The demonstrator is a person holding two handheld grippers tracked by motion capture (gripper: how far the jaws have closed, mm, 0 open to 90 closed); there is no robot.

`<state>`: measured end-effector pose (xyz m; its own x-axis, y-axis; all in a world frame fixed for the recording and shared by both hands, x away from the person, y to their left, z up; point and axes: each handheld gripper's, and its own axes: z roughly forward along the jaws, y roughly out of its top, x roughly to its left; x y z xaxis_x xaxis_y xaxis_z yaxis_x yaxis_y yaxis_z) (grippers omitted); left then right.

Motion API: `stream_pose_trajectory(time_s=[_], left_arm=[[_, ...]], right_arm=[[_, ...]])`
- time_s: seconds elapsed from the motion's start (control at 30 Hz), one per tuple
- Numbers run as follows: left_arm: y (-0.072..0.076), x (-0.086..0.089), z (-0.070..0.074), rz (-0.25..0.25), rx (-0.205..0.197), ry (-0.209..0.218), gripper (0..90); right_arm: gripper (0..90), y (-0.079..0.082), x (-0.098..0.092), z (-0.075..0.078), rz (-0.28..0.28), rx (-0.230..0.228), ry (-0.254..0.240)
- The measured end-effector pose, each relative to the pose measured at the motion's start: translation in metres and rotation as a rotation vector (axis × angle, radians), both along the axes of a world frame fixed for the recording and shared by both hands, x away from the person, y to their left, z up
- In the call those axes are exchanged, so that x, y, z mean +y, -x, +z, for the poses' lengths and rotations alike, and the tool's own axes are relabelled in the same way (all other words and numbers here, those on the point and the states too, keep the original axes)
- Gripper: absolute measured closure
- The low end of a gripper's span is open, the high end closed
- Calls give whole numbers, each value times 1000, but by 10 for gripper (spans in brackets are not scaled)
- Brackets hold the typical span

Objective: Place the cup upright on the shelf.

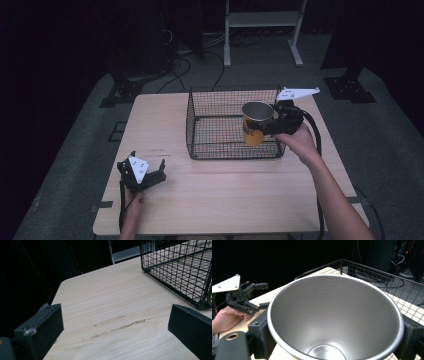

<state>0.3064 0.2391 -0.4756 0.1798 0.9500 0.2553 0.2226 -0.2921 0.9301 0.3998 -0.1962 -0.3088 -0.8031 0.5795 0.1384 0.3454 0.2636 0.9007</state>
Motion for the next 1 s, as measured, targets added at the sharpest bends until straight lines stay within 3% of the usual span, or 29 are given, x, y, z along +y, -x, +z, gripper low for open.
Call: stream_pose_trajectory(time_s=[0.33, 0.63, 1.0], left_arm=[[0, 0, 0, 1, -2, 4, 0], [0, 0, 0, 1, -1, 3, 0], [0, 0, 0, 1, -2, 6, 0]], right_arm=[[118, -27, 12, -1, -27, 28, 42], [117, -48, 22, -13, -15, 66, 24], [117, -77, 32, -24, -40, 92, 46]])
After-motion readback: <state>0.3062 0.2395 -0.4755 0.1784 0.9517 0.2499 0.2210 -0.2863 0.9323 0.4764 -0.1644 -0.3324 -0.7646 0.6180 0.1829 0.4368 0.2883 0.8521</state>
